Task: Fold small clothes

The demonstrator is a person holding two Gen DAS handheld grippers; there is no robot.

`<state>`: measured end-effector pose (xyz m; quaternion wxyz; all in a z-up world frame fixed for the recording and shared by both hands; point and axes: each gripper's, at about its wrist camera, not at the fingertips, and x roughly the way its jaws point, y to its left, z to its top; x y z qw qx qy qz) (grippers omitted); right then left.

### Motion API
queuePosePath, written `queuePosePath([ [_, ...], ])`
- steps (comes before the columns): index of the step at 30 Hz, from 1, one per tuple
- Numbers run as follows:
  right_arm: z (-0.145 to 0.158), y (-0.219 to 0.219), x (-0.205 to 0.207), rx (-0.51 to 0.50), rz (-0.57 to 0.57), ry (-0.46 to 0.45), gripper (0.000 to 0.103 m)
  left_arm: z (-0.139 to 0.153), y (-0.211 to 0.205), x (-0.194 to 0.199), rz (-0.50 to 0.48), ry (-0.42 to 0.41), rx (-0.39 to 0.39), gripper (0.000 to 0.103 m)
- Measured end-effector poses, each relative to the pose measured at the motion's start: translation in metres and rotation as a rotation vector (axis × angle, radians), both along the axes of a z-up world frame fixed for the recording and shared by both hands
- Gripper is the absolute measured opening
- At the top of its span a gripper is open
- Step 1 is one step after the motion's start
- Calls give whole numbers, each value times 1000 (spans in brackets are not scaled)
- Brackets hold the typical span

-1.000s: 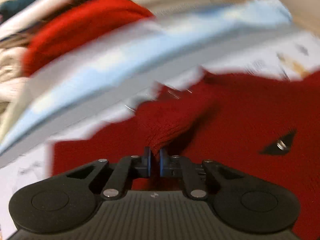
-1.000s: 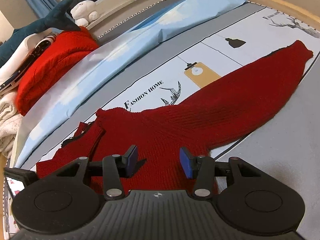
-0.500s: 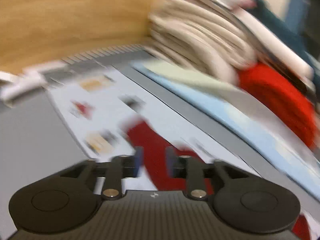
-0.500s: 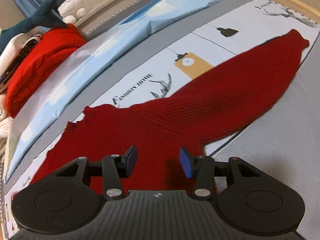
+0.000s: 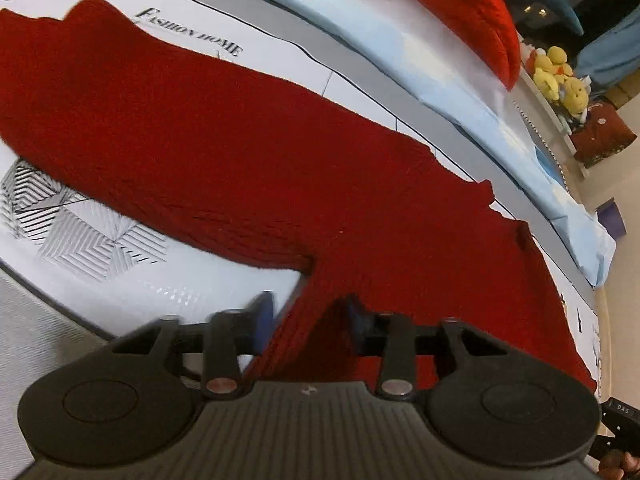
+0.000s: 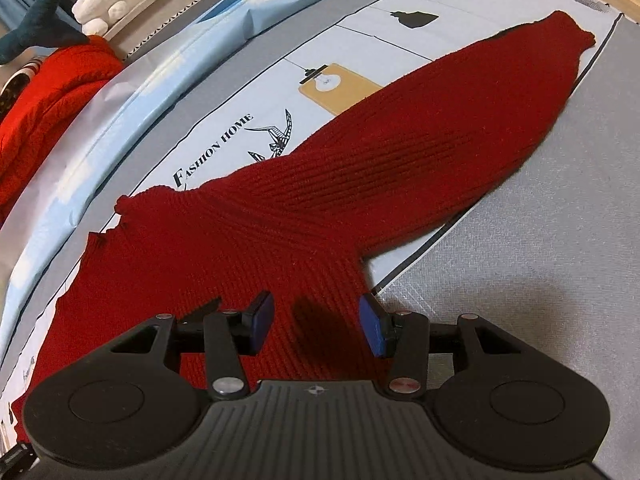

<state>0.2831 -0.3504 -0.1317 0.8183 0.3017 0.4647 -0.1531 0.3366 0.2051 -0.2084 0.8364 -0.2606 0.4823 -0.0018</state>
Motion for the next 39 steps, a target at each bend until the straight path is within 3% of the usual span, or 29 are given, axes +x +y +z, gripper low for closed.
queuePosePath([
  [3,-3,-1,3,7,2,10,49,9,-8,0,-79,-25,124,9],
  [4,-4,-2,4,11,-2,14,49,17,-9,-2,-63,-20,170,9],
  [6,-7,-5,4,19,-18,23,49,32,5,-21,54,33,178,9],
  [7,-7,-5,5,20,-23,25,49,35,7,-29,88,74,226,9],
  [9,-7,-5,6,14,-30,25,49,33,-10,-37,33,131,381,10],
  [11,-6,-2,7,1,-28,21,49,32,-21,-38,-9,193,459,15],
  [14,-3,3,6,-35,-20,14,49,48,-16,-31,34,144,452,20],
  [16,-1,4,5,-50,-17,0,49,59,-18,-32,19,93,508,20],
  [19,2,9,7,-77,-6,-18,49,66,-21,-30,-14,33,444,20],
  [25,13,27,21,-130,73,-127,49,62,6,-23,55,77,306,20],
  [28,19,33,54,-167,143,-200,49,64,18,-18,93,70,288,20],
  [31,16,39,107,-215,232,-206,49,67,26,-16,117,73,280,20],
  [35,-15,38,170,-319,309,-60,49,72,32,-17,125,77,265,20],
  [39,-31,30,192,-369,430,18,51,73,31,-14,115,72,257,20],
])
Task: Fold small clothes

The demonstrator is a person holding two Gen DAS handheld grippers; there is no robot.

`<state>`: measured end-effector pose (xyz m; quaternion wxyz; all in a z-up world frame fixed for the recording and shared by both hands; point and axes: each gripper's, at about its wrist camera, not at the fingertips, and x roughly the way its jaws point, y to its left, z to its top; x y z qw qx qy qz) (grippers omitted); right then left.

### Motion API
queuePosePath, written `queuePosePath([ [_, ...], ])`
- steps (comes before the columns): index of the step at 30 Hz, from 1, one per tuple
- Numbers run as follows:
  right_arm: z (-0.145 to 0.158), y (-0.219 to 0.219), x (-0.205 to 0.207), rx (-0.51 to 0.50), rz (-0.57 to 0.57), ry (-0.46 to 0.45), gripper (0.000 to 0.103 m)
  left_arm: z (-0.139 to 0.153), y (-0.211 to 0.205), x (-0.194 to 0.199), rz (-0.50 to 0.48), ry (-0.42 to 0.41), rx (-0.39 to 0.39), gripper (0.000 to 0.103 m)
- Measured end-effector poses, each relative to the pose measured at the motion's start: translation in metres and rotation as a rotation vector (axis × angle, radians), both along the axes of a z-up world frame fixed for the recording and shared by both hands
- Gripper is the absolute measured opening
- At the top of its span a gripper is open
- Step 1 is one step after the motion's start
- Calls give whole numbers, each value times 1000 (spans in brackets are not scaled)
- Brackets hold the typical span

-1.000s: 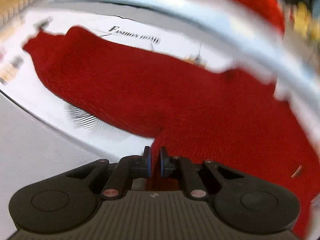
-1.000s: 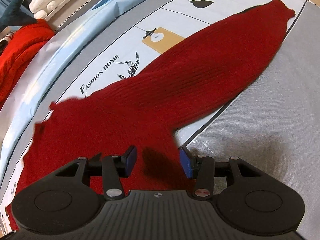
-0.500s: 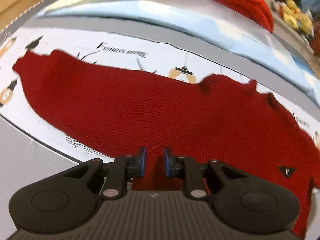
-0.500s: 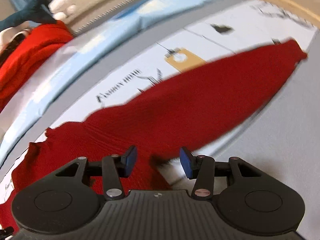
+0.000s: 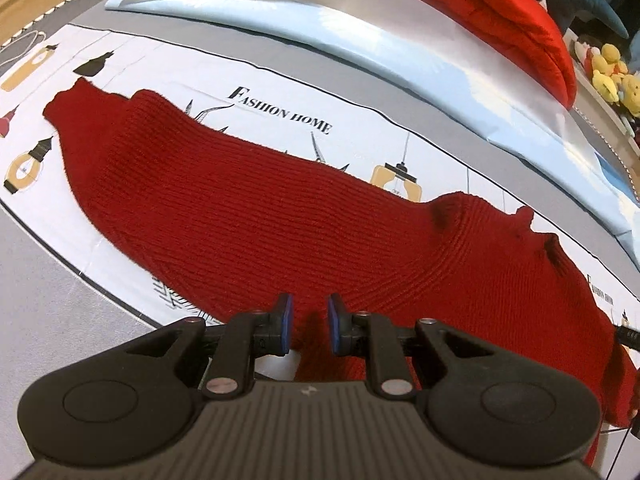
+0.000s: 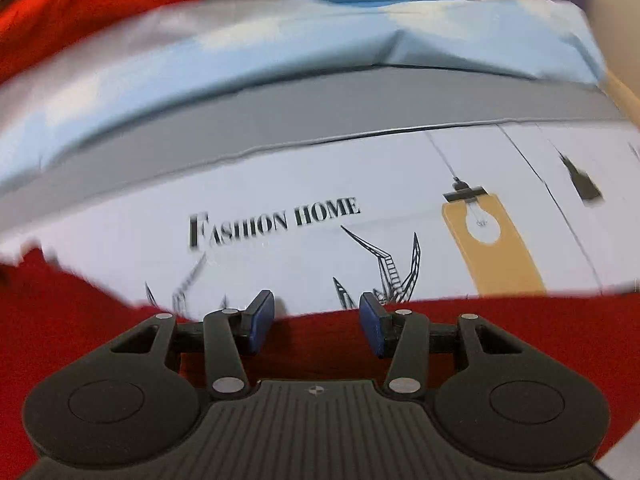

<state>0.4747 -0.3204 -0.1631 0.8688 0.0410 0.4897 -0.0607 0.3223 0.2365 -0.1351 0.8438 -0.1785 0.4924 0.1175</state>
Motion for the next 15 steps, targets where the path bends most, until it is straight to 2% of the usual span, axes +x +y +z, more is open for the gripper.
queuePosePath([
  [3,1,14,-8,-102,209,16,57,0,-4,2,-20,-1,-3,20],
  [6,-1,22,-14,-166,335,23,60,-2,-5,2,-24,4,-8,20],
  [8,-4,25,-15,-210,387,10,66,-2,-5,2,-21,4,-8,20],
  [11,-7,23,-11,-204,406,6,62,-1,-4,1,-13,0,-10,20],
  [12,-6,22,-11,-191,415,5,52,0,-3,1,-10,-1,-8,20],
  [13,-5,21,-12,-162,436,3,36,0,-3,1,-9,-1,-8,20],
  [14,-5,21,-14,-137,466,-4,29,0,-3,1,-8,-2,-8,20],
  [15,-6,22,-18,-135,501,-14,18,0,-2,2,-8,-2,-8,20],
])
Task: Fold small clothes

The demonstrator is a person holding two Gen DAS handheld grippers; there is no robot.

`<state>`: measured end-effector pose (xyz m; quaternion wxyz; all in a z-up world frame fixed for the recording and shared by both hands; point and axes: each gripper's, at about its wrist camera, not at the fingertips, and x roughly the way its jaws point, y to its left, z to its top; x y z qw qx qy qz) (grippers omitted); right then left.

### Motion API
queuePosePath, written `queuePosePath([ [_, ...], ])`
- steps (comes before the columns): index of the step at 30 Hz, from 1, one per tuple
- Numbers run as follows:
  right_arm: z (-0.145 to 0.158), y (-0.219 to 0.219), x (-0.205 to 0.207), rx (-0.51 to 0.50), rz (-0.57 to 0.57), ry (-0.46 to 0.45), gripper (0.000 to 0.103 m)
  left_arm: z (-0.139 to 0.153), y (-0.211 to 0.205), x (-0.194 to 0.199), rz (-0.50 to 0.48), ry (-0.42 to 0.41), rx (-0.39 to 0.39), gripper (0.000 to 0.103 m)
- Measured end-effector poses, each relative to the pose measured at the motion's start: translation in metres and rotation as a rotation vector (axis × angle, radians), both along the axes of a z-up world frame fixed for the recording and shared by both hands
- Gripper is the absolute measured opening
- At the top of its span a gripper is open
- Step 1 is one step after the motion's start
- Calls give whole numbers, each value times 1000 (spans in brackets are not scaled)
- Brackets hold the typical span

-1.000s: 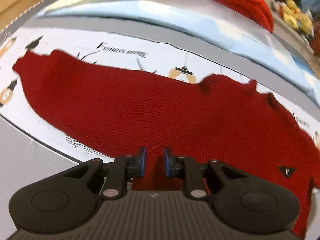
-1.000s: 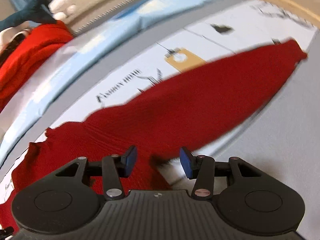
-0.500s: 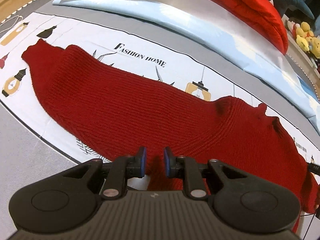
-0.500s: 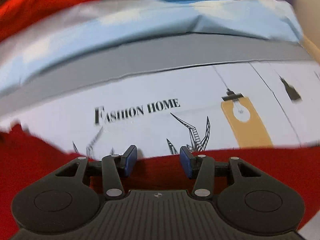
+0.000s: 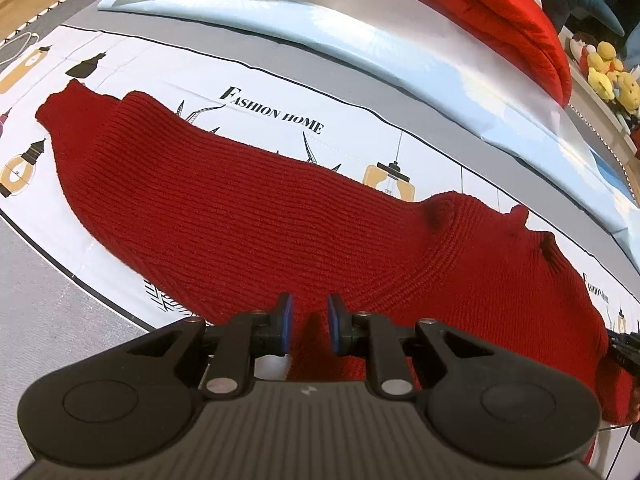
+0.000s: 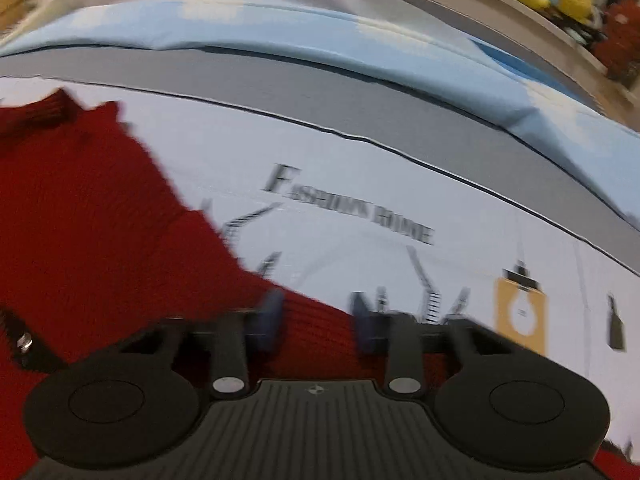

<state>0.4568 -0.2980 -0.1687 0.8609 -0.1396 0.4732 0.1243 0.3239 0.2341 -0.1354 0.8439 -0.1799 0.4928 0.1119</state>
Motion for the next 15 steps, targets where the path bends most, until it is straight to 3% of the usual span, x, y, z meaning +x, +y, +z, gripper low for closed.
queuePosePath([
  [1,0,2,-4,-8,34,-8,10,0,0,0,-2,0,1,20],
  [5,5,-1,-4,6,62,-36,3,1,-1,0,-8,-6,4,20],
  [7,10,-11,-3,-7,-31,-129,2,0,-2,1,-10,-7,8,20],
  [10,9,-19,-4,-150,-228,-269,0,-2,-3,1,-18,-3,5,20],
  [12,9,-24,-6,-57,-275,-214,0,-3,-3,2,-30,0,-4,20],
  [15,26,-10,-36,42,-248,-323,5,-6,-1,3,-27,1,-31,20],
])
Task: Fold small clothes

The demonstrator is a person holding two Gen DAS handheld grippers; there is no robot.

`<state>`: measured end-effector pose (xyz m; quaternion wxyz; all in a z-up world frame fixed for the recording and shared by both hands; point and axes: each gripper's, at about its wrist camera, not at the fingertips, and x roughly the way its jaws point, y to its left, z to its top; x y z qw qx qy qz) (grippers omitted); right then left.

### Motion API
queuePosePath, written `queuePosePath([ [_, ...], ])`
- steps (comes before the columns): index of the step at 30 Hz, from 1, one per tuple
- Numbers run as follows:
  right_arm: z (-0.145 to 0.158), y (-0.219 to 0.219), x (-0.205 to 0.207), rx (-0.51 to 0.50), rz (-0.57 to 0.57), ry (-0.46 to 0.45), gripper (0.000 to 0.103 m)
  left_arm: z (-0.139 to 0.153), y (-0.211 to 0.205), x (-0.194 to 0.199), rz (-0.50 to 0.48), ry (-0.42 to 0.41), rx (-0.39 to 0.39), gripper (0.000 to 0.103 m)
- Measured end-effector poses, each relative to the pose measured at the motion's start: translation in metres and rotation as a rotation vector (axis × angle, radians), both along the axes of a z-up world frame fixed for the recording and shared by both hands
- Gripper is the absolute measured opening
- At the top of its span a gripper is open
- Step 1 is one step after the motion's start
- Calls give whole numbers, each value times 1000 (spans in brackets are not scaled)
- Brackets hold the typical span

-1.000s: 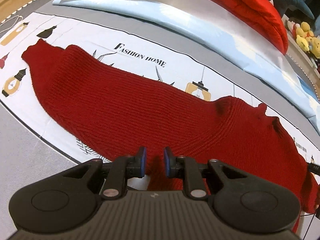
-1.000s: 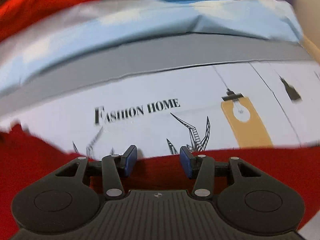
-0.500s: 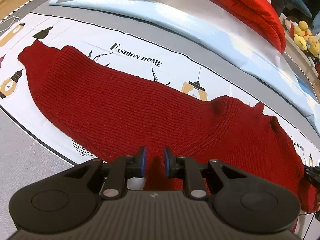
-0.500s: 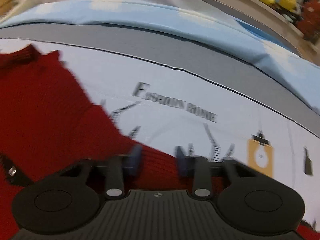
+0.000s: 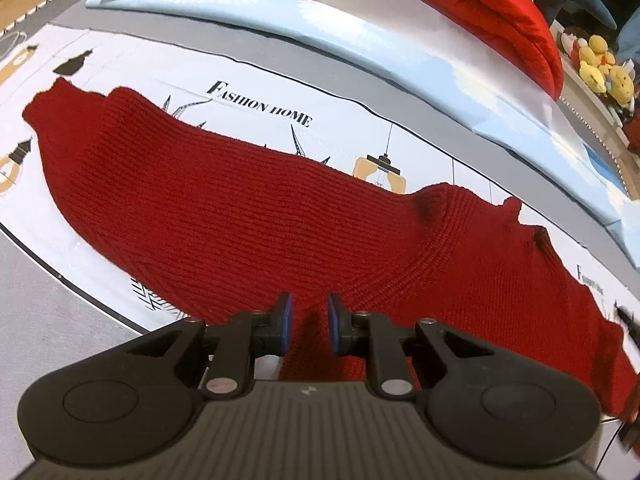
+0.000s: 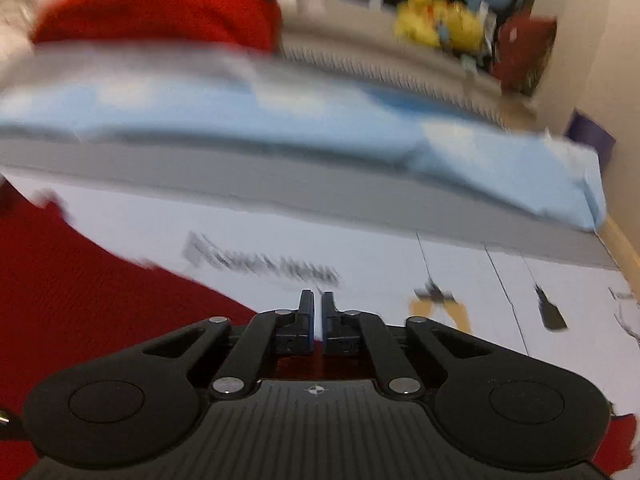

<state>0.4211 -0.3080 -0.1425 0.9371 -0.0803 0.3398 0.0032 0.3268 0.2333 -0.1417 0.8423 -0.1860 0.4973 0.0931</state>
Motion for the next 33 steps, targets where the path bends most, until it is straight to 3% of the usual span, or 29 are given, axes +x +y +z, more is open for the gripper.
queuePosePath([
  [3,-3,15,-19,170,155,66,7,-5,9,-1,30,7,-20,20],
  [5,-27,25,-21,71,173,188,7,-9,21,-2,66,16,-24,20],
  [6,-36,25,-24,1,152,188,7,-11,28,-2,89,20,-28,20],
  [8,-34,15,-28,23,78,166,6,-16,48,-5,157,27,-49,21],
  [10,-31,7,-31,-25,-4,159,6,-24,72,-10,243,29,-80,30],
  [15,-29,-13,-48,-82,-61,194,5,-44,128,-25,437,16,-160,39],
  [17,-23,-27,-55,-41,-121,207,5,-50,149,-33,503,-5,-183,40],
  [20,-19,-38,-67,22,-210,233,6,-59,183,-44,591,-97,-297,40],
  [21,-12,-40,-75,39,-257,230,11,-62,193,-47,611,-129,-334,40],
  [23,9,-36,-97,98,-308,203,13,-72,211,-50,647,-185,-419,40],
  [26,42,-22,-132,210,-266,175,18,-85,234,-48,650,-261,-516,40],
  [28,62,-4,-156,254,-214,157,31,-91,244,-46,653,-301,-558,40],
  [32,74,15,-185,332,-94,160,34,-97,258,-41,664,-343,-588,38],
  [33,73,17,-187,332,-70,159,35,-95,260,-41,666,-343,-571,25],
])
